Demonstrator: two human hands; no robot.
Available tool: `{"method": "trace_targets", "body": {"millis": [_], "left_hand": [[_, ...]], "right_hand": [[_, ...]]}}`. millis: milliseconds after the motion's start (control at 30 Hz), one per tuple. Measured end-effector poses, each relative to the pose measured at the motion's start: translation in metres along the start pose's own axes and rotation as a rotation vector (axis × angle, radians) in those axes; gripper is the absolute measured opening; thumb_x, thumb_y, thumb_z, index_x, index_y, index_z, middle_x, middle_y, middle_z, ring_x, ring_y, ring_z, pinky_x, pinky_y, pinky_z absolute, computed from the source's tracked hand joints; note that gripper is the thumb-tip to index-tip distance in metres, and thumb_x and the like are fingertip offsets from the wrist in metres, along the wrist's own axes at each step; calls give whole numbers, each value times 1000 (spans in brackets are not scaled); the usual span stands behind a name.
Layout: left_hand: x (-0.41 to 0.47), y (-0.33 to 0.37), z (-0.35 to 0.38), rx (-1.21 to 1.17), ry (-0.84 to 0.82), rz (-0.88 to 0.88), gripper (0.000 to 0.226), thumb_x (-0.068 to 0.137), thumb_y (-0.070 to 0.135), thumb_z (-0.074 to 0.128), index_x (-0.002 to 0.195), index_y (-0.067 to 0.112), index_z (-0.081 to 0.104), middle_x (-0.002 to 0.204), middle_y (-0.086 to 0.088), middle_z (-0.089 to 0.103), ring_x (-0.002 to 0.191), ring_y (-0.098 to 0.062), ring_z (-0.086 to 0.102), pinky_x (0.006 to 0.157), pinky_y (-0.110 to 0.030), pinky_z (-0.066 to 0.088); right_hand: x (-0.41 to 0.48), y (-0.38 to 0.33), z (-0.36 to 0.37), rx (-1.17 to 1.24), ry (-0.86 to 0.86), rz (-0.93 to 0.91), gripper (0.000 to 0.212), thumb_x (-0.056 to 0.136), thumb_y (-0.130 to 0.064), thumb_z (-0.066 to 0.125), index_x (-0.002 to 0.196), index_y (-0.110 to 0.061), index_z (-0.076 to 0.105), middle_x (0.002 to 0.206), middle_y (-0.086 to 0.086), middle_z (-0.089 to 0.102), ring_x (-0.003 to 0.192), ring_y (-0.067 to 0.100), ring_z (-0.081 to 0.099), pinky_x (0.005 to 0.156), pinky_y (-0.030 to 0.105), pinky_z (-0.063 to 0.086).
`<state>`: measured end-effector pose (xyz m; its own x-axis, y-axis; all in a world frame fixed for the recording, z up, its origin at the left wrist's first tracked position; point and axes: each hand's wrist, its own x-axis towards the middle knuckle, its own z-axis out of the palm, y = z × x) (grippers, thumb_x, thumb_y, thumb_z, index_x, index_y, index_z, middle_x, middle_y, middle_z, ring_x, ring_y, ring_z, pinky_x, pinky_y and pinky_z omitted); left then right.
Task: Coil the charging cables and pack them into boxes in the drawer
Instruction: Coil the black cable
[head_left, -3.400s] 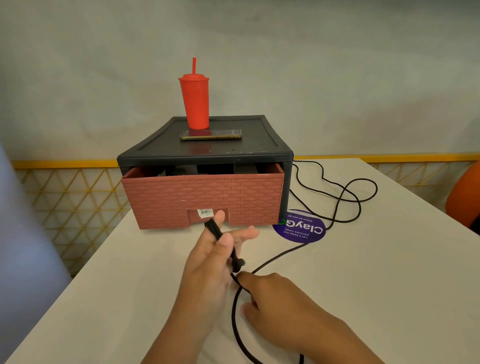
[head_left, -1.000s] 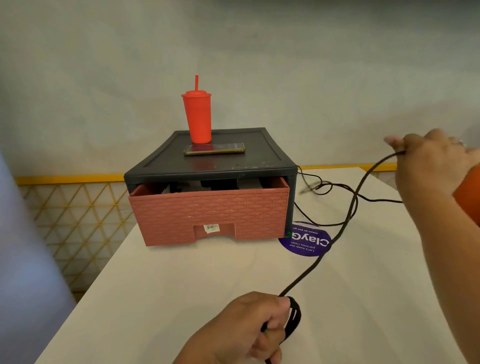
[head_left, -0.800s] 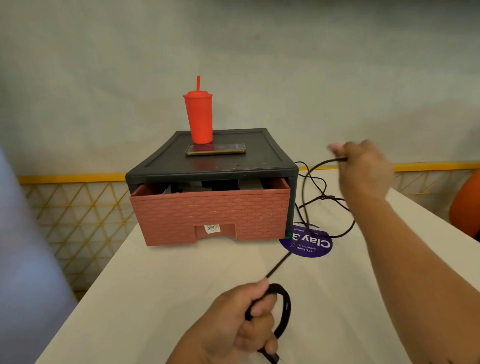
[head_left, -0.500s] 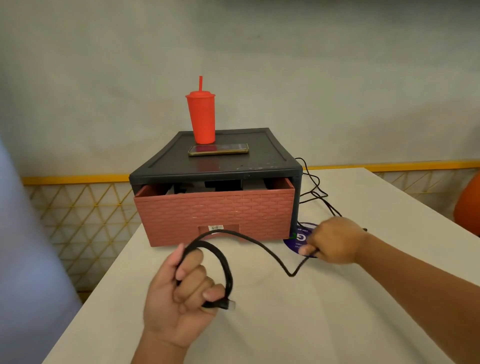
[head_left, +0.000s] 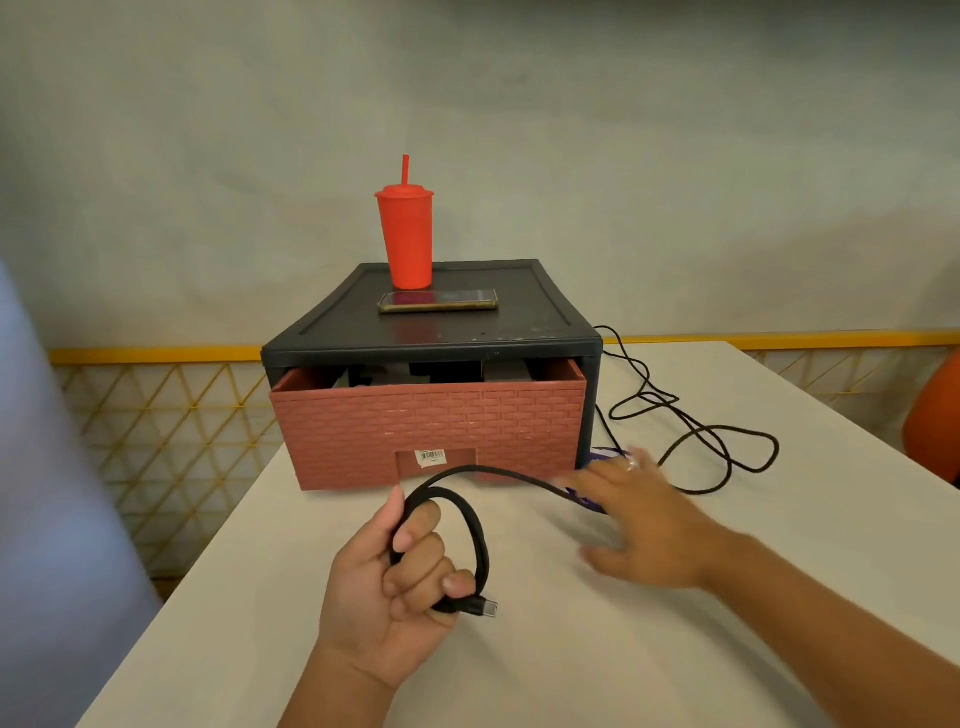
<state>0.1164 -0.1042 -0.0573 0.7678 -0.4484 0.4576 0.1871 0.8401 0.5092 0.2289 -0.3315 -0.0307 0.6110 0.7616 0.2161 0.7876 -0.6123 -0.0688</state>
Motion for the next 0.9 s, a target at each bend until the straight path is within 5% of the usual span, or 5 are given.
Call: {"method": "trace_targets", "body": {"millis": [200,333,433,733,900], "left_hand": [[1,-3,0,-7,21,-13,51,102,38,16,89,5,53,59,-2,39,53,-18,36,85,-29,38],[0,-3,0,-40,32,57,54,101,40,13,93,5,54,62,-3,38,54,-18,35,89,-28,37],[0,-2,-3,-49,51,74,57,101,41,12,99,4,55,64,-3,38,57,-17,36,92,-30,37],[1,-5,0,-31,91,-31,52,101,26,13,118,-2,53,64,-2,39,56,-16,36,81,-30,40],[0,-3,3,-9,276,-48,25,90,21,56,97,-1,66,48,2,29,40,-13,28,62,-30,48]], "right_hand": [[9,-81,10,720,501,39,33,89,-37,46,117,-27,60,91,-24,58,85,-3,55,74,10,43],[3,-94,20,732,434,210,25,93,-21,48,107,-23,68,67,-19,59,71,-3,54,66,9,40],[-5,-104,27,624,366,240,24,95,-22,46,111,-21,64,83,-17,65,79,2,59,70,14,42],[-9,-107,19,727,584,412,30,98,-18,38,77,-39,44,61,-6,50,61,4,45,54,21,34],[-10,-105,22,761,665,383,25,98,-22,35,78,-33,46,61,-7,48,58,5,42,53,21,32]]}}
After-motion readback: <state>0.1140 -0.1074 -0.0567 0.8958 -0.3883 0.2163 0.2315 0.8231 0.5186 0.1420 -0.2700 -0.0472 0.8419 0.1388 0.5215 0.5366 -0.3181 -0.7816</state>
